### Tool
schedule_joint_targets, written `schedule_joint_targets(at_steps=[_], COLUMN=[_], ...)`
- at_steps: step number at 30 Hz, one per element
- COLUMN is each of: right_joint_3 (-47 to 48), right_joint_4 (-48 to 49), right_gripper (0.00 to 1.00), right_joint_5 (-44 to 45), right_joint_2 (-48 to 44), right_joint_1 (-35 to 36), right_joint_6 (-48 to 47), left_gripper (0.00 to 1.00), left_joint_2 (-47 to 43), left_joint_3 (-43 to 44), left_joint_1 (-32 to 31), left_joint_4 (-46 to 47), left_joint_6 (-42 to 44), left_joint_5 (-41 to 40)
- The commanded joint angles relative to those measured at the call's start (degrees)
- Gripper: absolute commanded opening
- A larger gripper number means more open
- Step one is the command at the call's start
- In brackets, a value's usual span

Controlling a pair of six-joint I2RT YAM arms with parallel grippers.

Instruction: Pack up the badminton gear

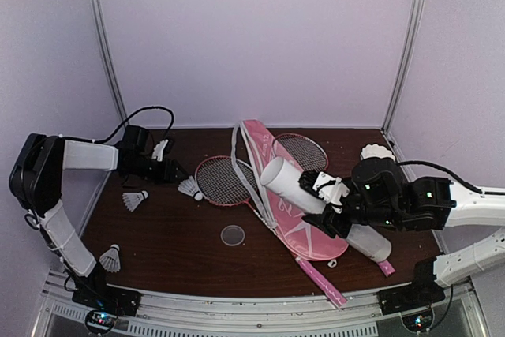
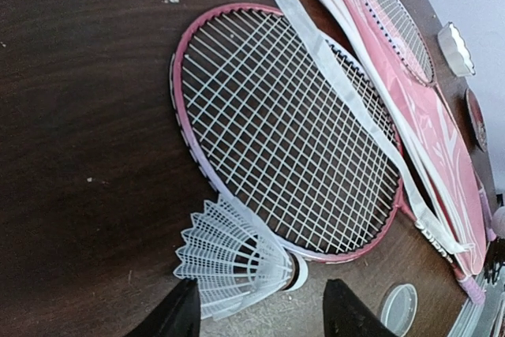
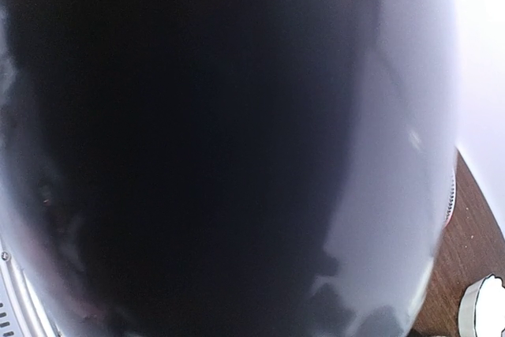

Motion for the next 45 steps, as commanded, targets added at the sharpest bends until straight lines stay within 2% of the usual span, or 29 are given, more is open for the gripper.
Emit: schedule_joint_targets(at_steps=[1, 8, 12, 16, 20, 23, 28, 31, 37, 45], right_joint_3=[2.0, 2.6, 2.5, 2.3, 2.1, 2.2, 2.0, 2.2, 2.9, 4.2], right_joint_4=[0.3, -0.2, -0.4, -0.2, 0.6, 1.2, 3.1, 3.2, 3.1, 4.5], right_gripper=[0.44, 0.44, 0.44, 0.44, 0.43, 0.43, 0.43, 0.42, 0.41, 0.41], right_joint_5=[-0.2, 0.0, 0.1, 0.0, 0.0, -0.2, -0.8, -1.1, -1.5, -3.6], right_joint_2=[-0.4, -0.3, -0.6, -0.7, -0.6, 0.0, 0.2, 0.4, 1.0, 1.4], right_joint_1=[-0.4, -0.4, -0.4, -0.4, -0.4, -0.4, -0.4, -0.4, -0.4, -0.3], right_joint_6=[0.3, -0.2, -0.2, 0.2, 0.8, 1.3, 2.3, 2.3, 2.0, 1.9], left_gripper=[0.53, 0.37, 0.15, 0.00, 0.00, 0.00, 0.00, 0.00, 0.00, 0.00], left_joint_2=[2.8, 5.0, 3.0, -1.9, -9.4, -16.9, -28.3, -31.2, -33.0, -25.6], left_joint_3=[1.2, 0.8, -1.5, -3.6, -2.7, 0.4, 6.4, 10.9, 17.2, 24.8], left_joint_1=[-0.2, -2.6, -3.4, -3.6, -5.7, -11.6, -20.0, -25.5, -35.3, -44.3], left_joint_4=[2.1, 1.6, 2.8, 2.4, -3.0, -8.0, -10.8, -13.4, -13.1, -13.7], left_joint_6=[0.9, 1.3, 0.4, -0.5, 0.7, 3.4, 5.8, 8.4, 11.1, 13.1], left_joint_5=[2.7, 4.4, 4.6, 3.8, 1.6, -1.6, -3.3, -4.4, -5.8, -5.9])
